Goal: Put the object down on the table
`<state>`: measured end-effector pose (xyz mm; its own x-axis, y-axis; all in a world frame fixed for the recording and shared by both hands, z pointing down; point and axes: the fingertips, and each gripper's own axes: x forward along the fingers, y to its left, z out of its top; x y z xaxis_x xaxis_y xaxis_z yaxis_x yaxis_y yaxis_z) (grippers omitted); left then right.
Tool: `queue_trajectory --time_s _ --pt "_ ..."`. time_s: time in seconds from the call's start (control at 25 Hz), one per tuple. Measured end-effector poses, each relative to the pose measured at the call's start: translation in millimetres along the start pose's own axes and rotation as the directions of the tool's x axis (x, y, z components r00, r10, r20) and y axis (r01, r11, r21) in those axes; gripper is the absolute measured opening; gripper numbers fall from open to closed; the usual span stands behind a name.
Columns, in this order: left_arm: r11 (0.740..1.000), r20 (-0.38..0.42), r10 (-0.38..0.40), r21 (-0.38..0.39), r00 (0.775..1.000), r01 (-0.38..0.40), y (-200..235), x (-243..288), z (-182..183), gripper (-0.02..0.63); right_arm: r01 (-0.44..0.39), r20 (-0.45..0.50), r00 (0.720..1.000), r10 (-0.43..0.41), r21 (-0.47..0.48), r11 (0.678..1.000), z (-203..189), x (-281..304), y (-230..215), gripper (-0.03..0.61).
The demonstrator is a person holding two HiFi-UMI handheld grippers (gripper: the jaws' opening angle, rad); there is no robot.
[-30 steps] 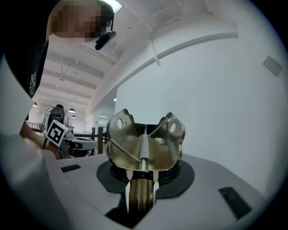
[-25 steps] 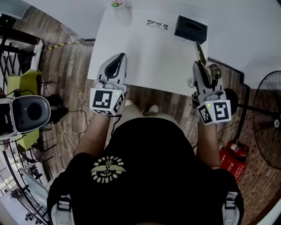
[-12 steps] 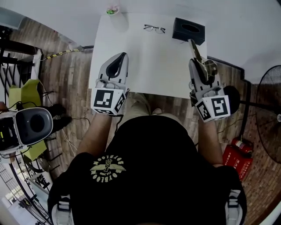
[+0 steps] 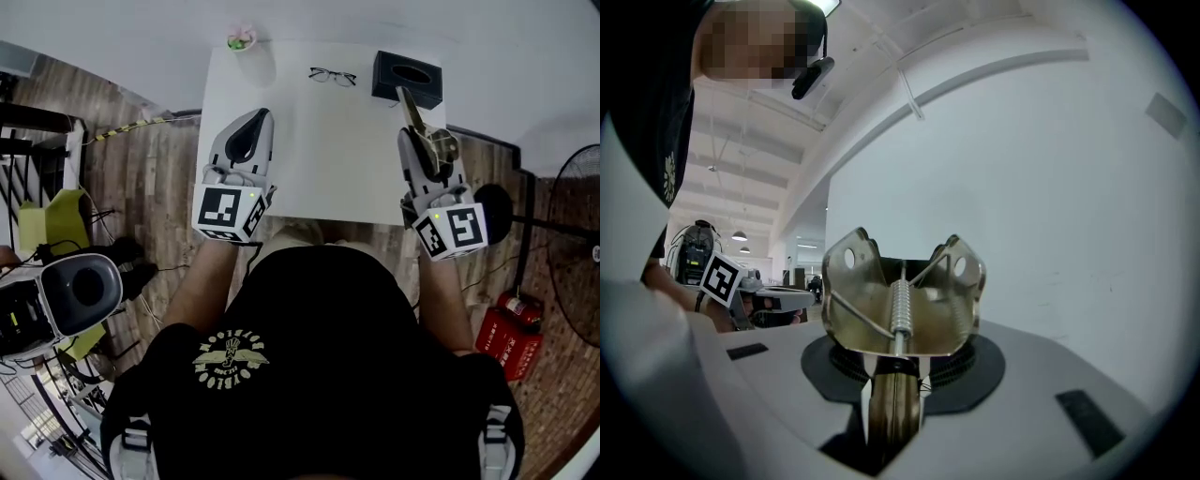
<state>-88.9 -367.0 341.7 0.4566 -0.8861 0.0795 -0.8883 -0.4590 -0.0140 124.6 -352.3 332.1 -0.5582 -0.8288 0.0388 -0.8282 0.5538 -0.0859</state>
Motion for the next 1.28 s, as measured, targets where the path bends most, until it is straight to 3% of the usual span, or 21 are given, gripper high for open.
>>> queue_trajectory --time_s 0.52,1.28 --pt "0.999 -0.065 -0.031 -0.029 0.997 0.029 33 33 -31 0.006 0.029 -0.085 0.996 -0.026 0.037 0.999 -40 48 -9 0.084" --pt "0.999 -0.082 -0.016 -0.049 0.996 0.012 37 37 -49 0.006 -0.001 -0.225 0.974 0.018 0.074 0.997 -120 65 -6 0.084"
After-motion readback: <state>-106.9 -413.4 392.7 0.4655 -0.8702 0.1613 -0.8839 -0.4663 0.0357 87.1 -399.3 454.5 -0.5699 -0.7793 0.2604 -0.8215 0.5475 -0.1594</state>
